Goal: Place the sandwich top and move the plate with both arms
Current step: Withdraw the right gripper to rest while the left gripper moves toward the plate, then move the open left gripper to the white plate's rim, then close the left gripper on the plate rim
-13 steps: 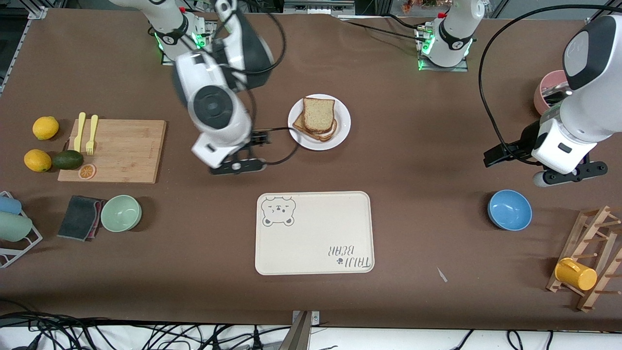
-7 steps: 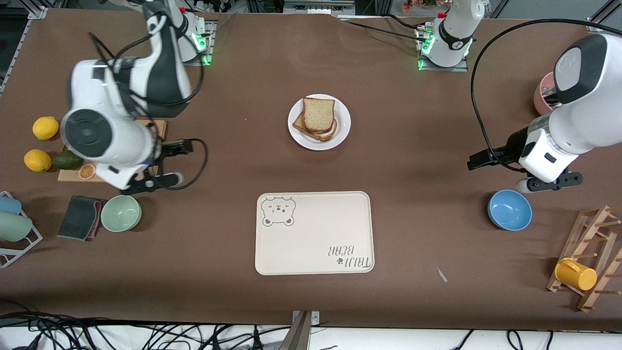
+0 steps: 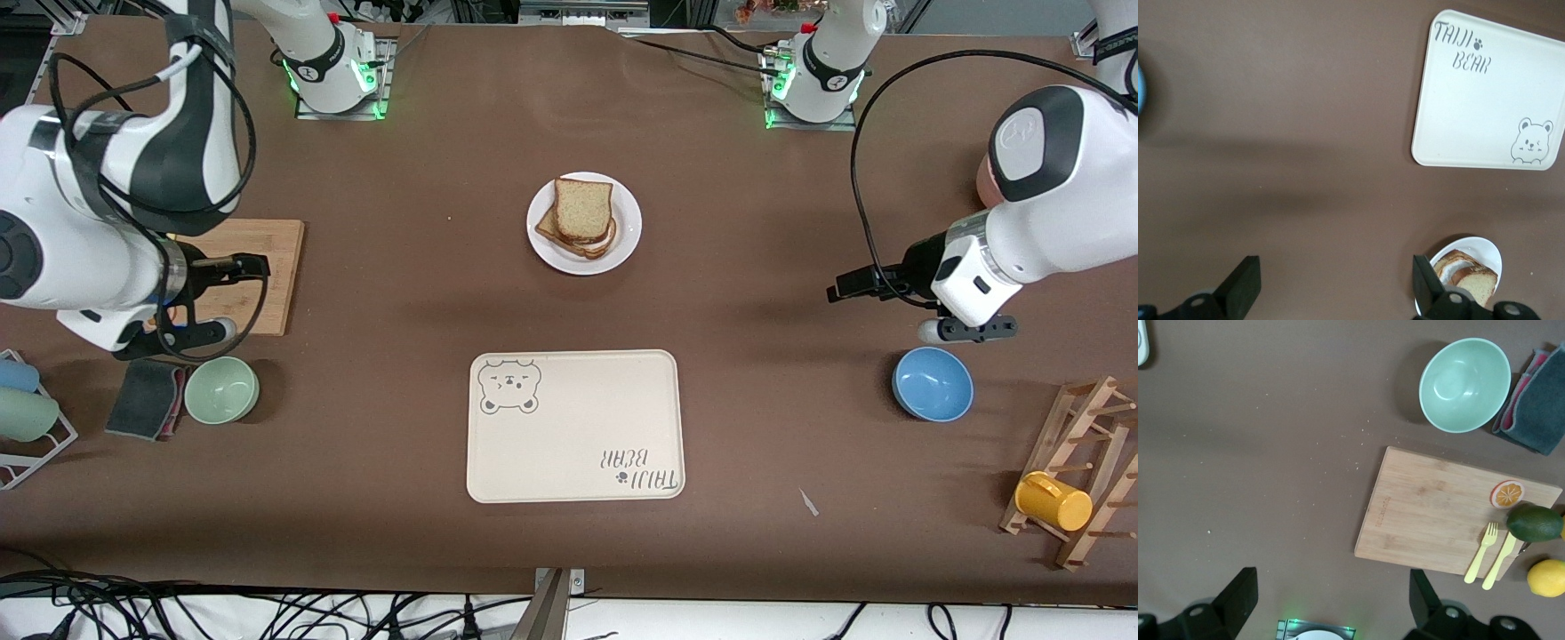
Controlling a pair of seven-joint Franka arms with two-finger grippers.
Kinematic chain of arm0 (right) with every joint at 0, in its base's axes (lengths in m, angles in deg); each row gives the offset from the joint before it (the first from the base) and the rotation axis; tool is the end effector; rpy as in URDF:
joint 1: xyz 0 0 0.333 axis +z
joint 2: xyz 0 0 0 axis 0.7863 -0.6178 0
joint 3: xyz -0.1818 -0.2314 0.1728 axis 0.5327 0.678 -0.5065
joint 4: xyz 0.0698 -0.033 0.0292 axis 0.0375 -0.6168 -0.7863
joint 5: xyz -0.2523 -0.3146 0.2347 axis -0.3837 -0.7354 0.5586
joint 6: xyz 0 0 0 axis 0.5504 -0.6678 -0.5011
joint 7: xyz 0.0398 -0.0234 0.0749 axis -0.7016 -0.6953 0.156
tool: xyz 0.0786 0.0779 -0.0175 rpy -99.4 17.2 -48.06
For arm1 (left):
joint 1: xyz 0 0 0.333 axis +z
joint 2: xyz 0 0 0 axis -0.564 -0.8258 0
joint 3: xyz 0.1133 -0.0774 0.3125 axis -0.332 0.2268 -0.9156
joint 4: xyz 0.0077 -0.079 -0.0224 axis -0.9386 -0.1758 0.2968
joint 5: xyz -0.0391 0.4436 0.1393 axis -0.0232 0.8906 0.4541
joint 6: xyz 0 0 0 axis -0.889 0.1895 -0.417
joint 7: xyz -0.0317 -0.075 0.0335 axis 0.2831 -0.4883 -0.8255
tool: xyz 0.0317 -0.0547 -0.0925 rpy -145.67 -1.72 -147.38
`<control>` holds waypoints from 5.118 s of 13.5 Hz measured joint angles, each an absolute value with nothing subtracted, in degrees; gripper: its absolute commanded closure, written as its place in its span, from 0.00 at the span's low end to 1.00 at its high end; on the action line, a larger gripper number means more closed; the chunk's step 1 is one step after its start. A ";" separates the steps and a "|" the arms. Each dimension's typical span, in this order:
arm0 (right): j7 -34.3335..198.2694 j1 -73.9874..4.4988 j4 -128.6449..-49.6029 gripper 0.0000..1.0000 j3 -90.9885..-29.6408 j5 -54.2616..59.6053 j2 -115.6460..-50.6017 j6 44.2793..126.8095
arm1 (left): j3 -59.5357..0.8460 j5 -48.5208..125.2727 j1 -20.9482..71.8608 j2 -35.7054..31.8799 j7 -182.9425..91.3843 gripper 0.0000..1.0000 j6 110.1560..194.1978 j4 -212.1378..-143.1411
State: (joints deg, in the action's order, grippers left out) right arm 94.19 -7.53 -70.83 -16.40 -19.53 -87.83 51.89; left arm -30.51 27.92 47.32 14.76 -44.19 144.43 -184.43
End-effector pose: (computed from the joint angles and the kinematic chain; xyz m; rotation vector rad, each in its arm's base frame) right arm 0.7089 0.0721 0.4790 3.0296 0.3274 -0.4918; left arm 0.6589 -0.0664 0.4245 2.7776 0.1999 -0.1821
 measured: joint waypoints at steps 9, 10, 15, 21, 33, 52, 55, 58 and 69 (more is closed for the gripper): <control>87.52 -37.08 -73.81 0.00 -52.81 -32.72 -77.76 52.34 | -30.50 7.70 50.17 19.93 -27.50 0.00 148.69 -200.14; 85.83 -39.26 -75.54 0.00 -55.49 -33.61 -76.17 53.31 | -30.17 5.99 50.19 20.50 -25.95 0.00 149.94 -202.03; 82.07 -46.36 -86.31 0.00 -63.62 -35.31 -66.69 61.05 | -28.11 -5.60 50.15 21.95 -16.46 0.00 153.00 -210.04; 82.11 -49.40 -88.06 0.00 -64.25 -35.30 -59.24 62.34 | -24.99 -16.37 50.15 21.97 -6.92 0.00 155.82 -216.31; 82.10 -52.03 -87.68 0.00 -64.96 -35.26 -58.75 63.26 | -3.62 -52.95 49.69 14.78 19.65 0.00 178.97 -225.57; 81.77 -52.31 -87.01 0.00 -65.07 -35.24 -58.70 63.27 | -3.20 -76.27 40.08 -3.05 40.80 0.20 190.80 -217.39; 81.77 -52.31 -87.01 0.00 -65.08 -35.24 -58.70 63.27 | -3.32 -77.20 40.26 -4.27 43.36 0.39 190.82 -217.34; 81.77 -52.31 -87.01 0.00 -65.09 -35.24 -58.70 63.27 | -3.34 -77.20 40.30 -4.51 43.56 0.58 190.83 -217.21; 81.77 -52.32 -87.01 0.00 -65.09 -35.24 -58.70 63.27 | -3.35 -77.20 40.29 -4.99 43.96 0.91 191.10 -217.21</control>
